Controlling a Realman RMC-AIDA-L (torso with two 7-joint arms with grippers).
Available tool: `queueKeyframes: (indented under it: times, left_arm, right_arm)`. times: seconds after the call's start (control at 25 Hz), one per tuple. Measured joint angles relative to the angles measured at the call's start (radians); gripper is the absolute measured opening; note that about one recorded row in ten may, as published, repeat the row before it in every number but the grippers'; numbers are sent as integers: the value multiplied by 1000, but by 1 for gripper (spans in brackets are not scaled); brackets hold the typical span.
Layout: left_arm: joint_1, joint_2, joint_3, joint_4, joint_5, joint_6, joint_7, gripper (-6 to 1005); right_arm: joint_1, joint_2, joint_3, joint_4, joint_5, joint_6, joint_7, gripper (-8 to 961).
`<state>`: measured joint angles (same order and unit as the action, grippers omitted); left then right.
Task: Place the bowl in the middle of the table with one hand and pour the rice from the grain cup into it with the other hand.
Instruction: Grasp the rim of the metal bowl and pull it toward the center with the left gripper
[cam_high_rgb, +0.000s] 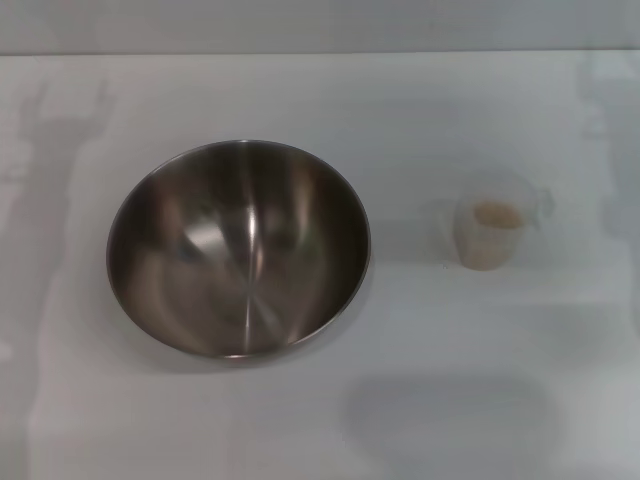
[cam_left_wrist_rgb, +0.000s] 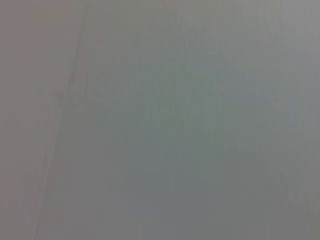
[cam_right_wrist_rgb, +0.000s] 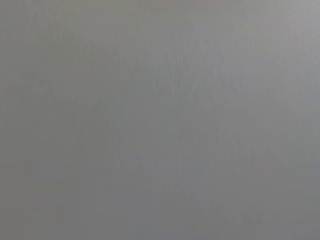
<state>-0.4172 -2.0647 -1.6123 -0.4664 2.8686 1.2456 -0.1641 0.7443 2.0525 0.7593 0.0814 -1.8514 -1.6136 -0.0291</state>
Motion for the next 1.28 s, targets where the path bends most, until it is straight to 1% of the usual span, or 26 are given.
queueKeyframes:
  times: [0.4,0.48,0.52,0.56,0.6,0.64,0.68,0.72,0.8,0.88,0.92,0.96,1.04,1.08,1.28]
  left_arm:
    - [0,0,-16,-6,0,-25,0,807]
    - [3,0,-40,-45,0,-92,-1,807]
    - [7,1,-59,-88,0,-148,-5,807]
    - [15,2,-83,-145,0,-224,-13,806]
    - [26,3,-117,-230,1,-346,-26,806]
    - [30,9,-156,-347,3,-494,-37,806]
    - [32,11,-176,-408,4,-582,-42,806]
    - [28,22,-211,-526,6,-812,-46,805]
    - [24,37,-232,-648,4,-1068,-47,805]
    - [35,49,-236,-791,0,-1281,-48,804]
    - [43,51,-236,-851,-2,-1369,-45,804]
    - [56,53,-236,-936,-7,-1479,-36,804]
    - [79,53,-237,-1058,-26,-1655,6,803]
    - [90,52,-239,-1104,-39,-1715,31,803]
    - [156,38,-287,-1363,-209,-2093,238,802]
  right_arm:
    - [-2,0,0,0,0,-4,0,506]
    - [-2,0,0,0,0,-4,0,506]
    - [-2,0,0,0,0,-4,0,506]
    - [-2,0,1,0,0,-4,0,507]
    - [-2,0,1,0,0,-4,0,507]
    - [-2,0,0,0,0,-4,0,507]
    - [-2,0,1,0,0,-5,0,507]
    - [-2,0,1,0,0,-6,0,507]
    - [-2,0,3,0,0,-7,0,507]
    - [-2,0,3,0,0,-7,0,507]
    - [-1,0,4,0,0,-7,0,507]
    - [-1,0,4,0,0,-7,0,507]
    - [1,0,3,0,1,-7,0,507]
    - [1,0,2,0,1,-8,0,507]
    - [3,-3,1,0,0,-8,0,506]
